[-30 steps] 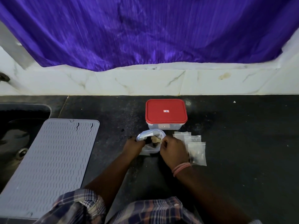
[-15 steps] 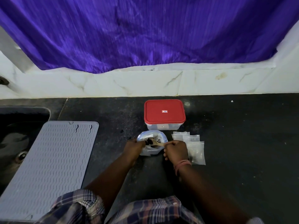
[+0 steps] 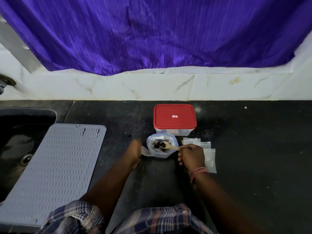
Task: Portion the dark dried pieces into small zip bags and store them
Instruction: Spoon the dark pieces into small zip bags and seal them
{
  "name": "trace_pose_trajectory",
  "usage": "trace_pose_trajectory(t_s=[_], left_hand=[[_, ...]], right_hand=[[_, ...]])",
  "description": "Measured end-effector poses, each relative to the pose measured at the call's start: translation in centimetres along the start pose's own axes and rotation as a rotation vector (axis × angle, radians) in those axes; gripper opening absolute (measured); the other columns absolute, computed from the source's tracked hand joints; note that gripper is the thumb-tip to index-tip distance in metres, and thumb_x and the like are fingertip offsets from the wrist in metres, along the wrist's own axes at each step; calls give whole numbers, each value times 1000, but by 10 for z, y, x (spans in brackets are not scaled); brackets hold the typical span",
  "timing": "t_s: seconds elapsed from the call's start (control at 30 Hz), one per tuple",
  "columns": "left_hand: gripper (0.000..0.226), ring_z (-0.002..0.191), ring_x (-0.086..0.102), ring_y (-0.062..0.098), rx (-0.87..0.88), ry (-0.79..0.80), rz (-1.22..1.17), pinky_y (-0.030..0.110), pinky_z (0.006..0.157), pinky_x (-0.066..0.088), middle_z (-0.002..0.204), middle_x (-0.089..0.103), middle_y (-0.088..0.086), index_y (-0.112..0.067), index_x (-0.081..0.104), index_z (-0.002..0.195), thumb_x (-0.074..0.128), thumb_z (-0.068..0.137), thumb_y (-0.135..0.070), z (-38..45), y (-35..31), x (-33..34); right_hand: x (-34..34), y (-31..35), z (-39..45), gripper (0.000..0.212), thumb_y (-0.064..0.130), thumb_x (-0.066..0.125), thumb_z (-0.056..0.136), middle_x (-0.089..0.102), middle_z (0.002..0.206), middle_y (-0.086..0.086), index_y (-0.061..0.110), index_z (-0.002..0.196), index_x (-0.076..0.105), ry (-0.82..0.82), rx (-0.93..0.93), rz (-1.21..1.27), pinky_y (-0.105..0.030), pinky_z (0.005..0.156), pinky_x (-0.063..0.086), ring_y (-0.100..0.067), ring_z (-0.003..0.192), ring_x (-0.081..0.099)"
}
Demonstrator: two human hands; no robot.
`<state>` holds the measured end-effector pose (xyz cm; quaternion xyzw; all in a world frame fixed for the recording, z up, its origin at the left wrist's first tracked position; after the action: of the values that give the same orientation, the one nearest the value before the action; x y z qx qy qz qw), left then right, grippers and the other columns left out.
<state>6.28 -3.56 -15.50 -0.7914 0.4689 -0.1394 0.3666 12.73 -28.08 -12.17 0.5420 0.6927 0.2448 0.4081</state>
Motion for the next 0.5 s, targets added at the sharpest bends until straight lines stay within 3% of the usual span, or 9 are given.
trace_pose_trajectory(t_s=[0.13, 0.33, 0.5], left_hand=[[31, 66, 48, 24, 61, -22, 189, 28, 53, 34, 86, 60, 20, -2, 61, 85, 39, 103, -16, 1, -2, -7], [27, 86, 59, 32, 90, -16, 278, 40, 73, 47, 109, 69, 29, -2, 69, 99, 43, 102, -11, 4, 1, -6], [19, 72, 64, 25, 136, -35, 249, 37, 71, 53, 84, 73, 14, -12, 74, 91, 57, 93, -4, -9, -12, -5]], right_hand=[[3, 4, -3, 21, 14, 57, 77, 68, 59, -14, 18, 67, 75, 40, -14, 28, -39, 54, 50, -27, 50, 59], [9, 20, -8, 11, 5, 63, 89, 63, 62, -11, 1, 84, 72, 143, -76, 99, -27, 42, 42, -18, 46, 53], [20, 30, -18, 9, 2, 63, 88, 61, 60, -12, -3, 85, 70, 246, -136, 75, -25, 39, 38, -18, 43, 50]])
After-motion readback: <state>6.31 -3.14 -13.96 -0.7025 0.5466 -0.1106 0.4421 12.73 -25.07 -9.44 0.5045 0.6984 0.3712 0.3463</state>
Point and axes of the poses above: each hand's wrist, its own z-axis towards the middle knuckle, its own x-axis out of the palm, y = z × x, the point moved 8 cm from there along z, towards the middle knuckle
